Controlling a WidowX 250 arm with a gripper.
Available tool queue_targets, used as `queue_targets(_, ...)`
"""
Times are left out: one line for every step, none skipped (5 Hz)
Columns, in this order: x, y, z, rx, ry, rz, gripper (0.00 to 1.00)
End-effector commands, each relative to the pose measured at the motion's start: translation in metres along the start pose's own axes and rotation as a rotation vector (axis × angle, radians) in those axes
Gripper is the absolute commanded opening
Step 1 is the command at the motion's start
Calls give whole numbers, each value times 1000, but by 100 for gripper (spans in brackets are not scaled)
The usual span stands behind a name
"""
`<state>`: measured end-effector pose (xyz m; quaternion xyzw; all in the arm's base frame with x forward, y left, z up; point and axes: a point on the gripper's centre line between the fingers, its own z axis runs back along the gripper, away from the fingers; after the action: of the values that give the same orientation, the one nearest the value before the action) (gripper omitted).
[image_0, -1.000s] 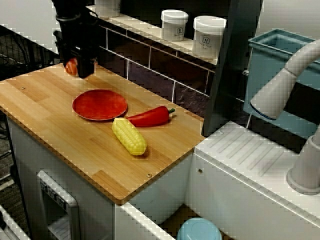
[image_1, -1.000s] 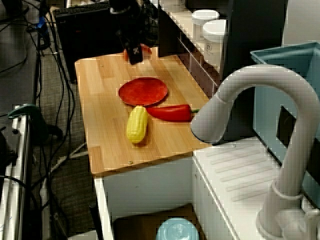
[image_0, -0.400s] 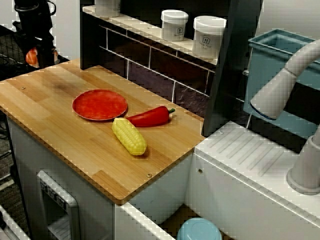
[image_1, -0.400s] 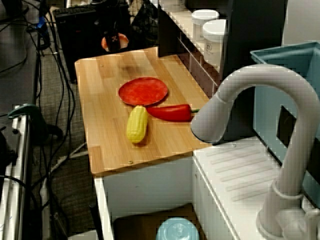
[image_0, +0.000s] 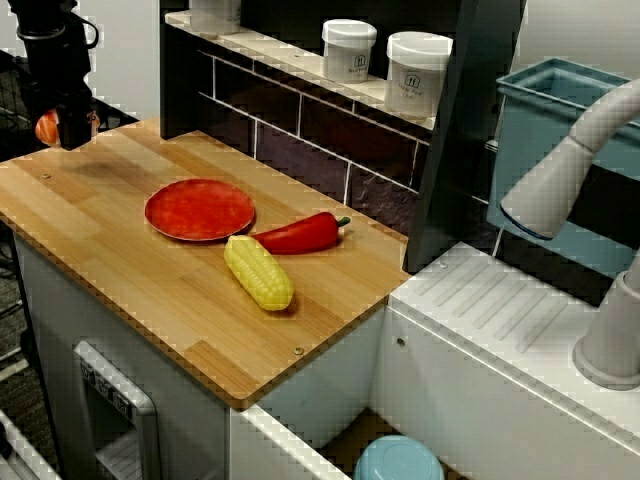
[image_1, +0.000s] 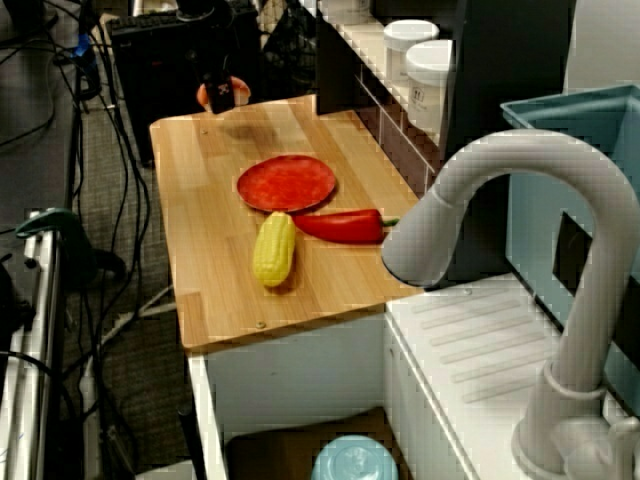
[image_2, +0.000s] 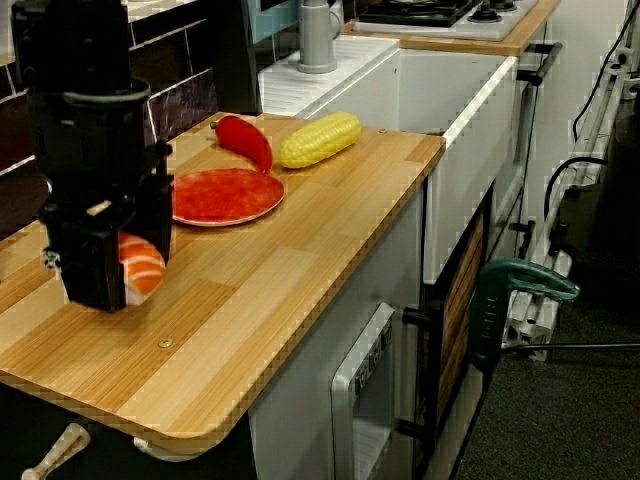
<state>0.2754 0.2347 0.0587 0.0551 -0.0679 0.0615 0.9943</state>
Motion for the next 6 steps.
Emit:
queue_targets(-8, 3, 3, 41, -16, -20, 0)
queue_targets(-9, -3, -2, 34, -7, -40, 0)
queue_targets(-7, -9, -5, 36, 1, -42, 83)
queue_targets(-4, -13, -5, 32, 7, -47, 100)
queue_targets(-1, -13, -2, 24, 7, -42, 100)
queue_targets(2, -16, 7, 8, 7, -56, 100)
